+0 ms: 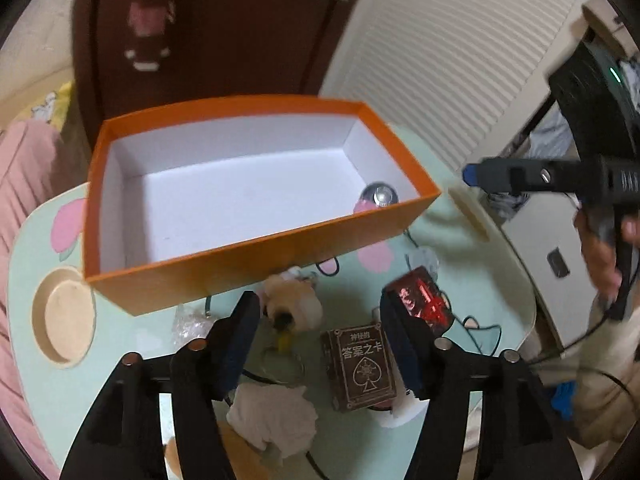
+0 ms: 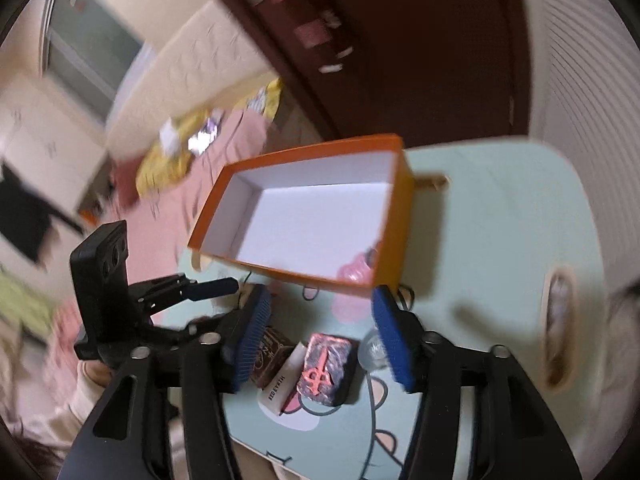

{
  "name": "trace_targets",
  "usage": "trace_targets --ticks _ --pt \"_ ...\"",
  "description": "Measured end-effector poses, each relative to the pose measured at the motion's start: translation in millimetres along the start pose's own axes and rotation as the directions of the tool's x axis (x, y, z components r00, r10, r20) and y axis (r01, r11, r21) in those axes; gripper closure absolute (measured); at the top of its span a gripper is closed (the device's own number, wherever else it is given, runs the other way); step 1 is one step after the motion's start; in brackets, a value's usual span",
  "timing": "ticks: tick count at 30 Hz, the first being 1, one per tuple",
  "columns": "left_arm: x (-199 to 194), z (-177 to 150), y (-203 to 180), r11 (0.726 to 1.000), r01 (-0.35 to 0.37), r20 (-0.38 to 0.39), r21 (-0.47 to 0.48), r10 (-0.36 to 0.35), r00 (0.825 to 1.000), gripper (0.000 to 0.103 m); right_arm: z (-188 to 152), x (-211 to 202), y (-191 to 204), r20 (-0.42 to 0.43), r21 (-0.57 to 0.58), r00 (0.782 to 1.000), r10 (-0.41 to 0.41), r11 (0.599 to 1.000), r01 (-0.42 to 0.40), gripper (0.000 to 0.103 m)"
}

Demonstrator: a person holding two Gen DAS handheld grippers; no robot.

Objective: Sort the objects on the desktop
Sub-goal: 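Lift the figurine out and set it near the card deck, open left gripper, then reach into the box toward the pink heart with the right gripper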

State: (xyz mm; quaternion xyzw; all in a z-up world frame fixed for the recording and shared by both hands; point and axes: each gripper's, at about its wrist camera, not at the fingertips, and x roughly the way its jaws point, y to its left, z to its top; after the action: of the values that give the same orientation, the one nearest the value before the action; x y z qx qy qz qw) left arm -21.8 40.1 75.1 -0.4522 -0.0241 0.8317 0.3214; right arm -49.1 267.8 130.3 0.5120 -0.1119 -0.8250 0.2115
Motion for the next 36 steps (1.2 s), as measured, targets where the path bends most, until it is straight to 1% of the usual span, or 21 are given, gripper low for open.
trace_targets --ticks 1,3,4,6,7,8,9,10,11,12,13,14,16,19,20,21,22,24,26,31,36 --pt "-4.9 -3.9 3.0 1.000 0.003 0.032 -0.019 -0.002 0.999 0.038 10.0 3.1 8.0 -0.039 -0.028 0.999 -0.023 0.999 0.022 0.035" --pt "-16.6 -12.5 10.7 0.998 0.006 0.100 -0.061 0.000 0.995 0.038 28.5 13.6 21.8 -0.121 -0.075 0.990 -0.067 0.995 0.058 0.035" --pt "-22.7 -16.8 14.3 0.997 0.003 0.133 -0.076 0.007 0.991 0.038 37.7 21.6 29.2 -0.165 -0.103 0.982 -0.089 0.992 0.072 0.035" --pt "-34.4 -27.3 20.4 0.995 -0.027 0.197 -0.100 0.046 0.979 0.034 54.3 43.9 41.8 -0.263 -0.155 0.956 -0.133 0.983 0.094 0.035" --pt "-36.9 -31.7 21.5 0.993 -0.055 0.212 -0.101 0.076 0.974 0.032 61.8 56.2 46.1 -0.313 -0.172 0.937 -0.151 0.980 0.101 0.035" --pt "-39.3 -36.0 22.6 0.991 -0.083 0.227 -0.103 0.105 0.968 0.031 68.5 70.3 47.6 -0.371 -0.171 0.915 -0.160 0.980 0.102 0.035" --pt "-40.1 -39.4 23.5 0.988 -0.116 0.231 -0.104 0.137 0.963 0.031 74.4 85.3 47.6 -0.434 -0.159 0.886 -0.161 0.982 0.100 0.035" --pt "-38.5 -41.1 24.4 0.982 -0.159 0.219 -0.104 0.179 0.959 0.031 78.3 100.3 46.5 -0.496 -0.139 0.854 -0.156 0.985 0.099 0.035" --pt "-36.8 -41.9 25.5 0.974 -0.203 0.202 -0.106 0.221 0.954 0.031 79.8 110.4 45.1 -0.533 -0.125 0.832 -0.154 0.987 0.102 0.035" --pt "-35.5 -41.9 26.5 0.967 -0.231 0.191 -0.110 0.249 0.949 0.031 81.2 119.6 43.9 -0.565 -0.114 0.811 -0.153 0.988 0.107 0.035" --pt "-34.5 -41.5 27.4 0.961 -0.249 0.187 -0.118 0.268 0.945 0.031 82.1 126.2 43.5 -0.585 -0.108 0.796 -0.156 0.988 0.114 0.034" --pt "-34.0 -41.3 28.6 0.956 -0.264 0.184 -0.128 0.285 0.941 0.031 83.2 132.0 43.0 -0.602 -0.100 0.783 -0.155 0.988 0.118 0.034" --pt "-32.8 -41.8 31.6 0.946 -0.292 0.178 -0.141 0.315 0.932 0.031 85.6 138.4 41.6 -0.627 -0.067 0.768 -0.130 0.991 0.112 0.034" --pt "-30.2 -42.9 35.8 0.928 -0.339 0.165 -0.154 0.362 0.918 0.030 87.9 145.8 34.9 -0.640 -0.006 0.761 -0.106 0.991 0.133 0.034" --pt "-29.4 -43.3 36.8 0.923 -0.351 0.161 -0.155 0.374 0.913 0.030 87.9 147.8 32.7 -0.640 0.001 0.760 -0.112 0.989 0.147 0.034" --pt "-28.2 -43.3 37.3 0.920 -0.360 0.157 -0.153 0.382 0.911 0.030 86.8 150.8 29.8 -0.643 0.003 0.755 -0.125 0.986 0.166 0.034" --pt "-26.7 -43.1 38.0 0.919 -0.364 0.154 -0.151 0.386 0.910 0.030 84.6 155.5 27.0 -0.652 -0.001 0.745 -0.141 0.983 0.185 0.034" --pt "-25.3 -43.7 39.4 0.920 -0.363 0.150 -0.151 0.384 0.911 0.030 79.5 164.0 22.7 -0.672 -0.020 0.719 -0.180 0.974 0.225 0.034" --pt "-25.6 -45.6 38.8 0.919 -0.366 0.147 -0.146 0.386 0.911 0.029 76.2 170.5 23.0 -0.677 -0.070 0.694 -0.246 0.960 0.272 0.033" --pt "-26.0 -46.8 38.1 0.914 -0.385 0.150 -0.130 0.402 0.903 0.029 73.2 179.3 30.5 -0.675 -0.126 0.667 -0.314 0.941 0.315 0.033" --pt "-28.0 -45.5 39.3 0.910 -0.392 0.155 -0.133 0.410 0.899 0.029 65.7 186.9 41.9 -0.649 -0.203 0.655 -0.388 0.918 0.342 0.032"
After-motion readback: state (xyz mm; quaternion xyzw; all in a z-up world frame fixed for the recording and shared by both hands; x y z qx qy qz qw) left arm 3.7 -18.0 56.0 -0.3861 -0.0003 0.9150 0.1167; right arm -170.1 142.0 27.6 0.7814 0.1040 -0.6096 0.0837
